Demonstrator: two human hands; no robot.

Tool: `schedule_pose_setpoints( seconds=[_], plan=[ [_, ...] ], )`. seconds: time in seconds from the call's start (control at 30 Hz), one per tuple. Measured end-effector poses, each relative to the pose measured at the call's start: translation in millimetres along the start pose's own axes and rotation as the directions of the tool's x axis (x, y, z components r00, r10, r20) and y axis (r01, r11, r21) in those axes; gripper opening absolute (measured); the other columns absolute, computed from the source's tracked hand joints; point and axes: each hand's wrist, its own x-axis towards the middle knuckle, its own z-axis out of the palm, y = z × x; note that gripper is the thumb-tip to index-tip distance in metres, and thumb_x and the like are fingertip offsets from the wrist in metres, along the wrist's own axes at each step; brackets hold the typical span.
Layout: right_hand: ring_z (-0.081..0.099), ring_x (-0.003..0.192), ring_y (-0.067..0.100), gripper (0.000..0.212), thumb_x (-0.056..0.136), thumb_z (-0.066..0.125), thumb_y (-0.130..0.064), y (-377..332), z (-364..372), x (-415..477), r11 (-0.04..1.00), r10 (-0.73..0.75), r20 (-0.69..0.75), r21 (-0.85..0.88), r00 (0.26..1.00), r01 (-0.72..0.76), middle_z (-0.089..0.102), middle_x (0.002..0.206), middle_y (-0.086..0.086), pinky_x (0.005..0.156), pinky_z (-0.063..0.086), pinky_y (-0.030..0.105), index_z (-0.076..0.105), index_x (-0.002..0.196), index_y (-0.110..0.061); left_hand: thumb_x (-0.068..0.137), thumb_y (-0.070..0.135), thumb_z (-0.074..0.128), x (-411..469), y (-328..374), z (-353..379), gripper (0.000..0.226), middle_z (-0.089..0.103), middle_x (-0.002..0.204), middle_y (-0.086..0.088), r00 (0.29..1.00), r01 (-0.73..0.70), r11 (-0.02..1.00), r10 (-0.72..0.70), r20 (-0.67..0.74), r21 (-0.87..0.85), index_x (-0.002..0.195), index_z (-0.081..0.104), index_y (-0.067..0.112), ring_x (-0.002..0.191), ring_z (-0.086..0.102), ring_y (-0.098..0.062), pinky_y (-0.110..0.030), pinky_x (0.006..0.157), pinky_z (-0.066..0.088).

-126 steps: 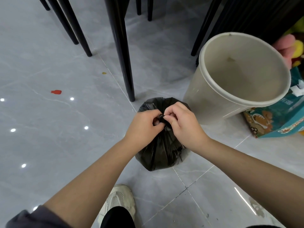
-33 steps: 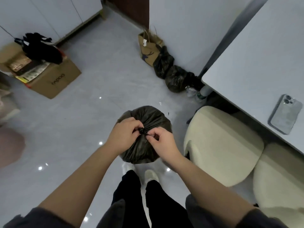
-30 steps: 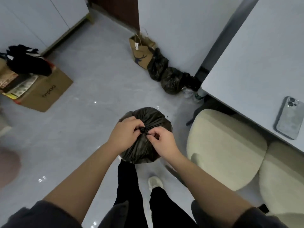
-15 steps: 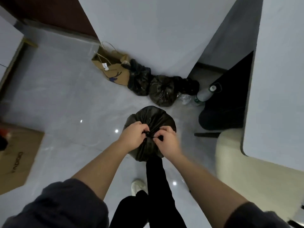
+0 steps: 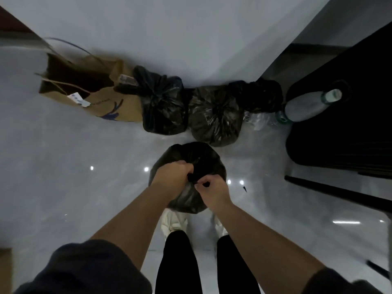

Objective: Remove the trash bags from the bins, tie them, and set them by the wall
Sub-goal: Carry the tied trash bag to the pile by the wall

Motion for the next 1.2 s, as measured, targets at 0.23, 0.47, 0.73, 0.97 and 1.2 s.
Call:
schedule_pose_setpoints(
  seconds=[0.23, 0.47, 0.73, 0.97, 1.2],
  plan=[
    [0.068, 0.083, 0.028, 0.005, 0.083, 0.068, -0.020, 3.9, 44.0, 63.5, 0.922, 0.202, -0.014, 0.341, 0.979, -0.185, 0.065, 0.078, 0.000, 0.078, 0.058, 0.045, 0.065, 0.080, -0.021, 0.084, 0.013, 0.053, 72.4, -41.5, 17.7, 0.016, 0.062, 0.095, -0.006, 0.972, -0.224, 0.968, 0.230, -0.042, 0.114, 0.095, 0.064, 0.013, 0.084, 0.061, -0.026, -0.036, 0.068, 0.049],
    [0.065, 0.094, 0.026, 0.027, 0.082, 0.070, -0.021, 20.2, 64.0, 111.5, 0.914, 0.209, 0.051, 0.344, 0.977, -0.214, 0.060, 0.071, -0.011, 0.086, 0.055, 0.047, 0.057, 0.061, -0.033, 0.086, 0.012, 0.053, 97.7, -82.6, 52.7, 0.019, 0.067, 0.097, -0.007, 0.983, -0.166, 0.986, 0.166, -0.079, 0.006, 0.098, 0.067, 0.014, 0.089, 0.062, -0.026, -0.040, 0.075, 0.052],
    [0.063, 0.094, 0.024, 0.014, 0.083, 0.063, -0.020, 29.5, 62.1, 115.1, 0.944, 0.202, -0.004, 0.266, 0.979, -0.194, 0.063, 0.085, -0.005, 0.084, 0.054, 0.035, 0.059, 0.072, -0.028, 0.080, 0.002, 0.054, 73.3, -88.6, 64.3, 0.048, 0.056, 0.125, -0.010, 0.949, -0.070, 0.976, 0.002, -0.315, -0.205, 0.127, 0.051, 0.014, 0.115, 0.052, -0.028, -0.045, 0.094, 0.047],
    [0.047, 0.121, 0.023, 0.067, 0.082, 0.061, -0.012, 35.4, 29.0, 113.1, 0.968, 0.140, -0.041, 0.214, 0.989, -0.128, 0.033, 0.138, 0.003, 0.102, 0.042, 0.030, 0.037, 0.141, -0.031, 0.087, 0.045, 0.057, 41.1, -83.7, 94.2, 0.082, 0.024, 0.152, -0.012, 0.399, 0.589, -0.184, -0.781, 0.481, -0.787, 0.148, 0.003, 0.037, 0.130, 0.036, -0.041, -0.059, 0.098, 0.038],
    [0.038, 0.133, 0.027, 0.078, 0.083, 0.065, -0.020, 43.6, 51.3, 136.5, 0.902, 0.210, 0.155, 0.350, 0.965, -0.253, 0.031, 0.150, -0.001, 0.107, 0.040, 0.049, 0.025, 0.143, -0.048, 0.084, 0.046, 0.054, 91.1, -84.3, 96.7, 0.069, 0.044, 0.142, -0.005, 0.718, 0.362, -0.020, -0.631, 0.293, -0.932, 0.145, 0.022, 0.036, 0.124, 0.047, -0.034, -0.057, 0.100, 0.042]
  ],
)
